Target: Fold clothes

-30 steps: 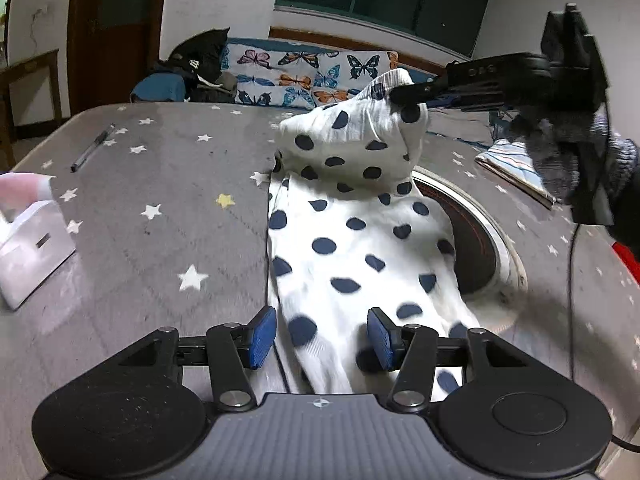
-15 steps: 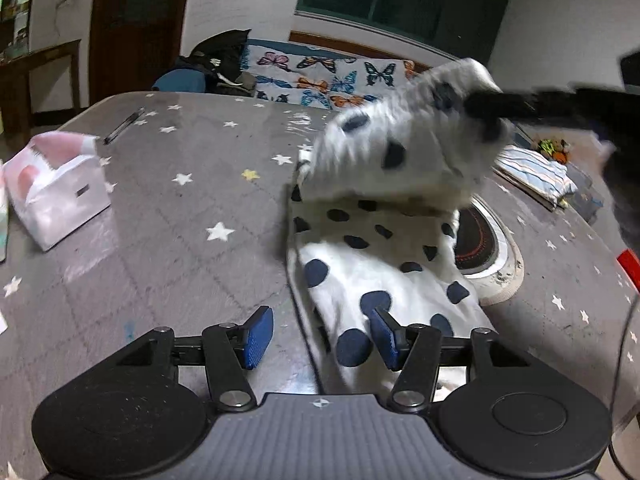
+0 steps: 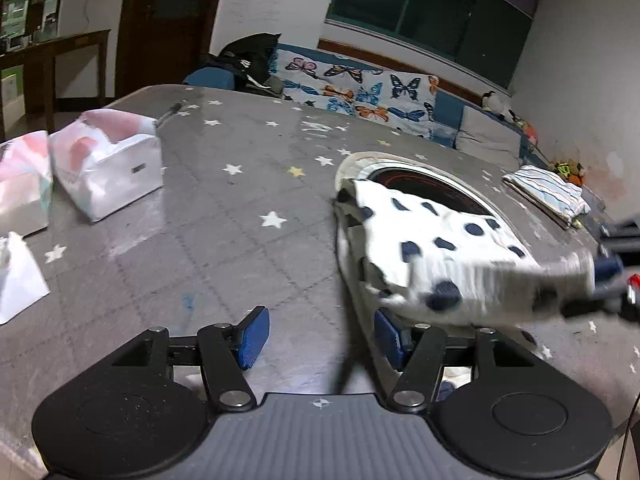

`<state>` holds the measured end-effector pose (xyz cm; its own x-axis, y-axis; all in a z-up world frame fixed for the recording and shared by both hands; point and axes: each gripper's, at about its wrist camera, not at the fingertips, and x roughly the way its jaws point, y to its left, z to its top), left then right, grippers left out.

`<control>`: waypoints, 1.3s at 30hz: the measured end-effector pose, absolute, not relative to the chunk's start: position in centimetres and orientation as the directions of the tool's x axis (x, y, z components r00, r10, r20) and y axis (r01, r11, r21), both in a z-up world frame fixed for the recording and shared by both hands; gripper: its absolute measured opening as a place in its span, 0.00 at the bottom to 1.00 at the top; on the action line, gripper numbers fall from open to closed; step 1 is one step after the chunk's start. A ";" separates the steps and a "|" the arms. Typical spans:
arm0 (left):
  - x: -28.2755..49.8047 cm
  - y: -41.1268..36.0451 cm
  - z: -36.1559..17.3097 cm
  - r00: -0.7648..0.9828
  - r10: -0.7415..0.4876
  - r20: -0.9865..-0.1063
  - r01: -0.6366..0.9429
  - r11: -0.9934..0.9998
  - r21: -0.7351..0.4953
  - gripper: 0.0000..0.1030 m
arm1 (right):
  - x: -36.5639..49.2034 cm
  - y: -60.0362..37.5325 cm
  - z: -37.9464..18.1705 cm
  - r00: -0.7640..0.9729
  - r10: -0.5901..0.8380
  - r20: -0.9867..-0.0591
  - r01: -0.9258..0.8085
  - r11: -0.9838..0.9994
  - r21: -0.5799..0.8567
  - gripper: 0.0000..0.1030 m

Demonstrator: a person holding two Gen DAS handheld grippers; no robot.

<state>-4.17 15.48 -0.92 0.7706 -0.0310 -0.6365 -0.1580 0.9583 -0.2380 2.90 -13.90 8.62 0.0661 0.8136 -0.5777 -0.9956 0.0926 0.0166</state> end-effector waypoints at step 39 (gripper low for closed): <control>-5.5 15.8 1.4 0.832 -0.078 -0.549 -0.132 0.933 -0.333 0.70 | -3.2 -14.0 7.6 0.167 0.756 -0.632 -0.970 0.010 -0.244 0.20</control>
